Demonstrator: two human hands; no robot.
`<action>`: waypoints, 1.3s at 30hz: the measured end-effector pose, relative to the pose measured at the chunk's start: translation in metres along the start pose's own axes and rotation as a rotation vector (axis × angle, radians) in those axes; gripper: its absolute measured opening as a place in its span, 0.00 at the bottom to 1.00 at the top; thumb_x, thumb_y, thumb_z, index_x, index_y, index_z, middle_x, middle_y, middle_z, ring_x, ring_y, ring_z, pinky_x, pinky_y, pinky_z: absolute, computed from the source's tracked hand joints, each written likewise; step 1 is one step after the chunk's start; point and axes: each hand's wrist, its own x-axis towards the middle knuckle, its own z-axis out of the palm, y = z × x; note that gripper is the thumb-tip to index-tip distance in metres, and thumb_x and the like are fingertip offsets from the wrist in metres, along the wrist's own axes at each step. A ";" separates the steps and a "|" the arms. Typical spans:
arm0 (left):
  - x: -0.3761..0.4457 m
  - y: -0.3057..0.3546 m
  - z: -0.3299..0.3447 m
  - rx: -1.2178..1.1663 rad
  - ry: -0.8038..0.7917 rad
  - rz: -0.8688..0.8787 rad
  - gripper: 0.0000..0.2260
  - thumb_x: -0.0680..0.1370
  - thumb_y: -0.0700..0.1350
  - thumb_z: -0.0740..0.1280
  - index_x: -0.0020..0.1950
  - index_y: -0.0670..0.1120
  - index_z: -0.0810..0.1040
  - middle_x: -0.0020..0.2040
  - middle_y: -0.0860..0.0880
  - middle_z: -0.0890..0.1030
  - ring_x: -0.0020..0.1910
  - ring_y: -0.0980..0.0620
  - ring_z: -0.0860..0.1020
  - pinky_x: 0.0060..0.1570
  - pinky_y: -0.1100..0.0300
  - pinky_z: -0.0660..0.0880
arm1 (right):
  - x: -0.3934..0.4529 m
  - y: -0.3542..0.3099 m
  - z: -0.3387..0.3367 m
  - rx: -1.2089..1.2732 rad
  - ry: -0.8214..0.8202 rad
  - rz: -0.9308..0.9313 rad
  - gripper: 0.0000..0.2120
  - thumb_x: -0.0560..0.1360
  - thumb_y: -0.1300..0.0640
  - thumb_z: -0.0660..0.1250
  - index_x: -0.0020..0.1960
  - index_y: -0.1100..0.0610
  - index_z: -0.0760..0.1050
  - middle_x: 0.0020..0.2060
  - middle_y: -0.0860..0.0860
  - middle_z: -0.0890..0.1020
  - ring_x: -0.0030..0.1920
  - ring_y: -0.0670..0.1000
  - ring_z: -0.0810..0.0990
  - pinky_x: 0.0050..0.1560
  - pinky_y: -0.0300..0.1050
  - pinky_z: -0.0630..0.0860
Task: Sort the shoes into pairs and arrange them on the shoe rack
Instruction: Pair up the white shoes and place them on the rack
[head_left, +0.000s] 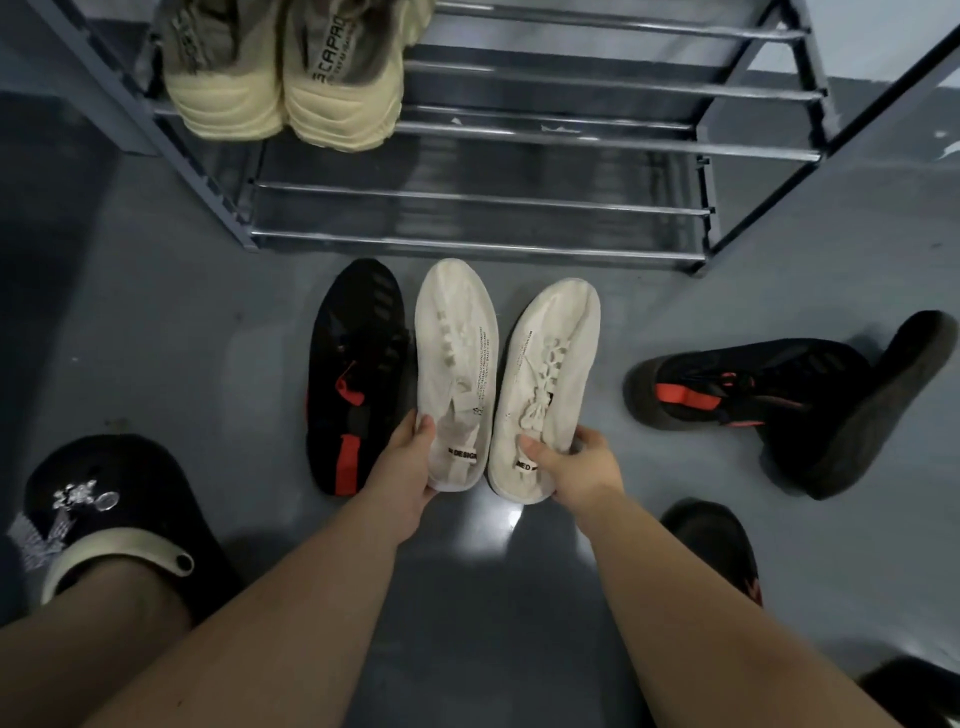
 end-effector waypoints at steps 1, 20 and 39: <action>0.000 0.000 0.000 -0.006 -0.001 0.001 0.18 0.81 0.52 0.59 0.71 0.57 0.67 0.65 0.51 0.76 0.61 0.48 0.76 0.62 0.47 0.73 | 0.000 0.000 -0.001 0.034 -0.007 0.013 0.36 0.65 0.53 0.78 0.68 0.60 0.67 0.61 0.53 0.78 0.58 0.55 0.79 0.62 0.55 0.75; -0.019 -0.015 0.044 0.106 -0.103 0.020 0.17 0.82 0.50 0.56 0.71 0.53 0.67 0.62 0.50 0.77 0.55 0.49 0.77 0.47 0.55 0.76 | -0.027 0.027 -0.090 0.214 -0.105 -0.147 0.18 0.73 0.61 0.71 0.62 0.58 0.77 0.50 0.52 0.85 0.49 0.50 0.83 0.53 0.47 0.80; -0.040 0.017 0.003 0.330 -0.156 0.207 0.21 0.72 0.61 0.68 0.57 0.47 0.79 0.54 0.49 0.83 0.53 0.51 0.81 0.57 0.57 0.76 | -0.044 -0.024 -0.004 0.062 -0.227 -0.305 0.14 0.72 0.56 0.73 0.56 0.59 0.80 0.46 0.52 0.85 0.48 0.52 0.84 0.56 0.51 0.79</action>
